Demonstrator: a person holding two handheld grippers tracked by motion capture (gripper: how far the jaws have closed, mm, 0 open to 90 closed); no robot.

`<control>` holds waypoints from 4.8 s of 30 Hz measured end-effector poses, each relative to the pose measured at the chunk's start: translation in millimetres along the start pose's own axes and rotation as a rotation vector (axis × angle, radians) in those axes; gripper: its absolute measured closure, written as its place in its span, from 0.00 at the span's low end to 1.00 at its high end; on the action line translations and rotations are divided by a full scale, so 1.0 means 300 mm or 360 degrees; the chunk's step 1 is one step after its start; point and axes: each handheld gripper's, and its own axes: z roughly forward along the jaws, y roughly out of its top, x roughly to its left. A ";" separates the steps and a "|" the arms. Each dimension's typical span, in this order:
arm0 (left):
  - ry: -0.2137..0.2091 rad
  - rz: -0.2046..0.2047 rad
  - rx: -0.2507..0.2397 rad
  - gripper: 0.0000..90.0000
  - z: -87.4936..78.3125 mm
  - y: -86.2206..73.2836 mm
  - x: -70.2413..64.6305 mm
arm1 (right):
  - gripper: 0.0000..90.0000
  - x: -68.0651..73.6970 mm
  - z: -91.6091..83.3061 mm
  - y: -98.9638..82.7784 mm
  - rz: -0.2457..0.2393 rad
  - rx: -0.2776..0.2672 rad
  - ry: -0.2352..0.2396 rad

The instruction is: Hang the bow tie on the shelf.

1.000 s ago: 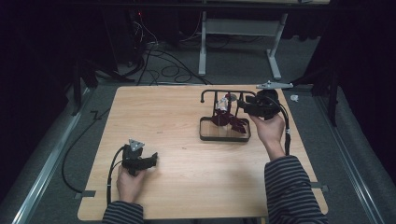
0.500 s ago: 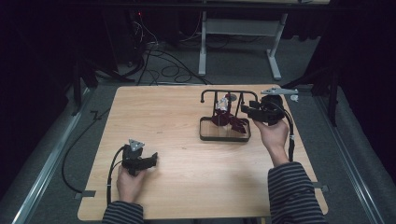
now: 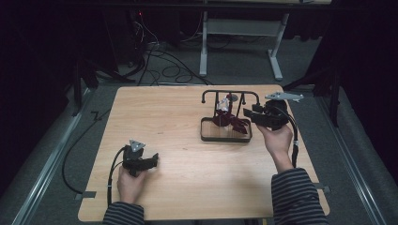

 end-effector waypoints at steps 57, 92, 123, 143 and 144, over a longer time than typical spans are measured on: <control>0.0000 0.0000 0.0000 0.22 0.000 0.000 0.000 | 0.62 -0.009 -0.082 -0.148 0.0094 -0.0026 0.0013; 0.0001 0.0000 0.0000 0.22 0.000 0.000 0.000 | 0.62 0.000 -0.101 -0.269 0.0175 0.0006 0.0019; 0.0002 0.0000 0.0000 0.22 0.000 0.000 0.000 | 0.62 0.017 -0.045 -0.365 0.0249 0.0082 0.0078; 0.0002 0.0001 0.0000 0.22 0.000 0.000 0.000 | 0.62 0.026 0.010 -0.445 0.0308 0.0158 0.0095; 0.0002 0.0001 0.0000 0.22 0.000 0.000 0.000 | 0.62 0.026 0.013 -0.448 0.0307 0.0163 0.0093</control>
